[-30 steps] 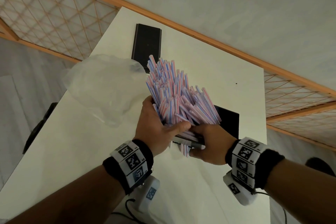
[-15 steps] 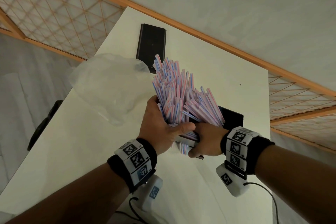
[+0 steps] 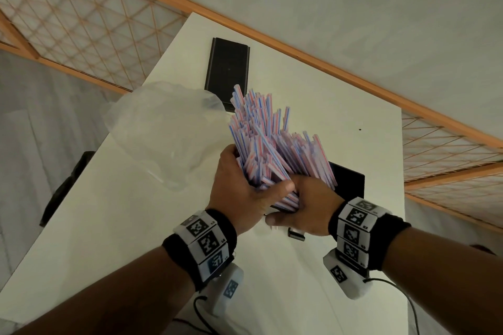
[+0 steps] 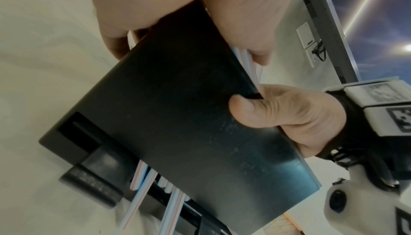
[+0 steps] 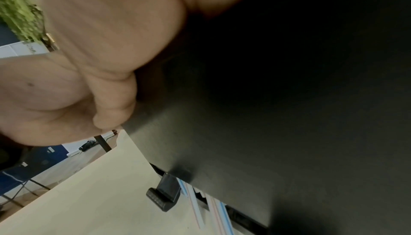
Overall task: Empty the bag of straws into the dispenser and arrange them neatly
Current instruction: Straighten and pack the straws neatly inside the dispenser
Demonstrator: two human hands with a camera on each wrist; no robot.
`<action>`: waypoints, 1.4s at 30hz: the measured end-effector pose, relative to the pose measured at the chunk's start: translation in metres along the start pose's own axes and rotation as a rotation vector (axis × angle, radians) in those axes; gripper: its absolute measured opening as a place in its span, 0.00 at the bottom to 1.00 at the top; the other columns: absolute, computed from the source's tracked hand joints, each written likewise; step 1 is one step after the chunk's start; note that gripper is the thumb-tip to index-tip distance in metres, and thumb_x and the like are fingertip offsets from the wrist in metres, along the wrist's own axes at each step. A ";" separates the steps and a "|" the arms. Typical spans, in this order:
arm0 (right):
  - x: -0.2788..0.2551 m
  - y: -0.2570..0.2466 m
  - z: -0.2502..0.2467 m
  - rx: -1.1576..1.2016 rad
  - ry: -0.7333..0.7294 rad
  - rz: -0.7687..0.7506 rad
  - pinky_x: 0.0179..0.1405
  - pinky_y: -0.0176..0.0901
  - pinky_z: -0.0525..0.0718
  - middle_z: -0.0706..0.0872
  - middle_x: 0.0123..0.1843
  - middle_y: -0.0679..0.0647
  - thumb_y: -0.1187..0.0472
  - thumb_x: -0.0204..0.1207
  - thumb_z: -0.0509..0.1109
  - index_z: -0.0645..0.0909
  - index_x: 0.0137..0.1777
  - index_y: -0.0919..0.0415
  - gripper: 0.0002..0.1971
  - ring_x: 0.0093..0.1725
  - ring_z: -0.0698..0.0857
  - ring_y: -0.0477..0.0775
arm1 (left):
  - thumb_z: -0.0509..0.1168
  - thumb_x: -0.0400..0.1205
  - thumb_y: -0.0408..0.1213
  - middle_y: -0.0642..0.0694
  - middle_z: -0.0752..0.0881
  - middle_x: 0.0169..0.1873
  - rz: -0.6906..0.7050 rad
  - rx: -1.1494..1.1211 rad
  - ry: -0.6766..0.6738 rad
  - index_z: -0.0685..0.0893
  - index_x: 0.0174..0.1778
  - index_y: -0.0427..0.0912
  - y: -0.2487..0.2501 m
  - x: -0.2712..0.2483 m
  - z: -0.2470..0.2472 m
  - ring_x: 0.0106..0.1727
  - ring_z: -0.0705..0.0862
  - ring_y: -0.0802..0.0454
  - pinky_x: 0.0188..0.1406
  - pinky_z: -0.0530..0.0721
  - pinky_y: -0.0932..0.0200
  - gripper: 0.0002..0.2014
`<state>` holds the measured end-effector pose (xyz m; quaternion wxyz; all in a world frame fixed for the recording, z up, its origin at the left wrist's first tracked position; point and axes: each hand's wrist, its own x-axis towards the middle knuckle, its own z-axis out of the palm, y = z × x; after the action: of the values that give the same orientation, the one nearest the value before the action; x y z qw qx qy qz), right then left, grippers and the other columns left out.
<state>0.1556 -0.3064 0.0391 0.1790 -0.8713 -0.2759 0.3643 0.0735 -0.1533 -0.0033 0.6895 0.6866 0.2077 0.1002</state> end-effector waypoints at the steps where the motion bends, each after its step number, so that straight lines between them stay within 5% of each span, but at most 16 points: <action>1: -0.001 0.000 0.000 -0.007 0.014 0.000 0.53 0.47 0.89 0.89 0.52 0.39 0.30 0.59 0.78 0.81 0.60 0.41 0.30 0.50 0.89 0.40 | 0.83 0.59 0.58 0.54 0.84 0.63 0.007 0.039 0.010 0.69 0.69 0.51 -0.001 0.000 0.000 0.65 0.85 0.59 0.63 0.87 0.50 0.46; 5: -0.009 0.003 -0.003 -0.101 -0.010 0.085 0.30 0.29 0.82 0.84 0.40 0.40 0.29 0.62 0.77 0.73 0.48 0.42 0.25 0.33 0.86 0.37 | 0.84 0.55 0.54 0.53 0.85 0.58 0.000 0.149 0.052 0.69 0.64 0.55 -0.005 0.001 0.001 0.60 0.86 0.54 0.57 0.88 0.46 0.44; 7: -0.015 0.006 -0.008 -0.180 -0.037 0.135 0.26 0.26 0.75 0.83 0.34 0.42 0.31 0.66 0.76 0.72 0.46 0.43 0.22 0.29 0.82 0.35 | 0.84 0.52 0.55 0.55 0.84 0.58 -0.014 0.124 0.040 0.70 0.64 0.53 0.000 0.000 0.002 0.59 0.86 0.60 0.57 0.88 0.55 0.46; 11: -0.029 0.018 -0.010 -0.347 0.096 0.117 0.37 0.41 0.83 0.84 0.37 0.45 0.27 0.62 0.72 0.78 0.50 0.50 0.29 0.37 0.83 0.47 | 0.84 0.53 0.56 0.57 0.84 0.58 -0.007 0.084 0.021 0.71 0.65 0.49 0.008 -0.002 0.001 0.58 0.84 0.68 0.52 0.83 0.69 0.47; 17: -0.041 0.019 -0.006 -0.262 0.165 0.036 0.41 0.46 0.82 0.82 0.38 0.44 0.41 0.67 0.77 0.77 0.44 0.50 0.17 0.37 0.80 0.50 | 0.83 0.70 0.43 0.58 0.84 0.54 0.045 0.099 0.062 0.71 0.62 0.47 0.006 0.001 0.003 0.52 0.82 0.80 0.47 0.77 0.82 0.32; 21: -0.039 0.021 0.002 -0.217 0.134 0.017 0.33 0.34 0.72 0.77 0.32 0.41 0.41 0.71 0.76 0.74 0.39 0.47 0.15 0.31 0.76 0.39 | 0.79 0.68 0.57 0.59 0.86 0.57 0.037 0.042 0.047 0.73 0.64 0.48 0.012 -0.001 0.002 0.59 0.85 0.69 0.54 0.81 0.76 0.34; 25: -0.036 0.020 0.001 -0.256 0.103 0.058 0.33 0.38 0.71 0.75 0.30 0.44 0.39 0.70 0.73 0.71 0.32 0.49 0.19 0.29 0.74 0.41 | 0.86 0.62 0.45 0.60 0.85 0.56 0.045 0.077 -0.044 0.71 0.64 0.52 0.011 -0.003 -0.002 0.58 0.85 0.72 0.52 0.82 0.76 0.39; 27: -0.034 0.020 0.003 -0.251 0.062 0.102 0.33 0.38 0.73 0.77 0.29 0.44 0.38 0.68 0.74 0.72 0.31 0.49 0.19 0.28 0.74 0.40 | 0.83 0.61 0.46 0.59 0.84 0.57 0.072 0.148 -0.050 0.71 0.65 0.49 0.006 -0.001 -0.003 0.60 0.83 0.71 0.54 0.80 0.77 0.39; 30: -0.025 0.017 0.004 -0.202 -0.009 0.162 0.42 0.42 0.84 0.86 0.35 0.43 0.36 0.65 0.72 0.81 0.42 0.47 0.16 0.35 0.83 0.40 | 0.82 0.63 0.46 0.56 0.84 0.60 0.074 0.152 -0.055 0.72 0.68 0.45 0.001 0.003 -0.004 0.63 0.83 0.68 0.58 0.80 0.75 0.39; 33: -0.013 0.017 0.006 -0.245 -0.054 0.204 0.48 0.48 0.89 0.89 0.42 0.45 0.30 0.56 0.66 0.83 0.53 0.47 0.30 0.42 0.87 0.48 | 0.85 0.62 0.40 0.58 0.85 0.57 0.058 0.122 -0.078 0.74 0.66 0.46 0.001 0.004 -0.004 0.59 0.85 0.68 0.54 0.82 0.75 0.38; 36: -0.004 0.016 0.004 -0.246 -0.125 0.244 0.44 0.49 0.90 0.89 0.38 0.46 0.28 0.47 0.65 0.83 0.50 0.46 0.33 0.39 0.88 0.48 | 0.86 0.62 0.39 0.60 0.84 0.55 0.046 0.115 -0.079 0.73 0.64 0.50 -0.001 0.004 -0.004 0.56 0.85 0.70 0.50 0.82 0.76 0.38; 42: 0.000 0.006 -0.011 -0.203 -0.267 0.296 0.41 0.45 0.89 0.91 0.36 0.48 0.36 0.54 0.75 0.87 0.43 0.53 0.24 0.38 0.89 0.49 | 0.83 0.58 0.53 0.52 0.85 0.58 0.033 0.132 -0.070 0.75 0.65 0.50 -0.008 0.006 -0.004 0.62 0.86 0.54 0.59 0.88 0.47 0.41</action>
<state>0.1655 -0.3123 0.0434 -0.0031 -0.8598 -0.2015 0.4692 0.0761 -0.1473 -0.0122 0.6479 0.7369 0.1780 0.0736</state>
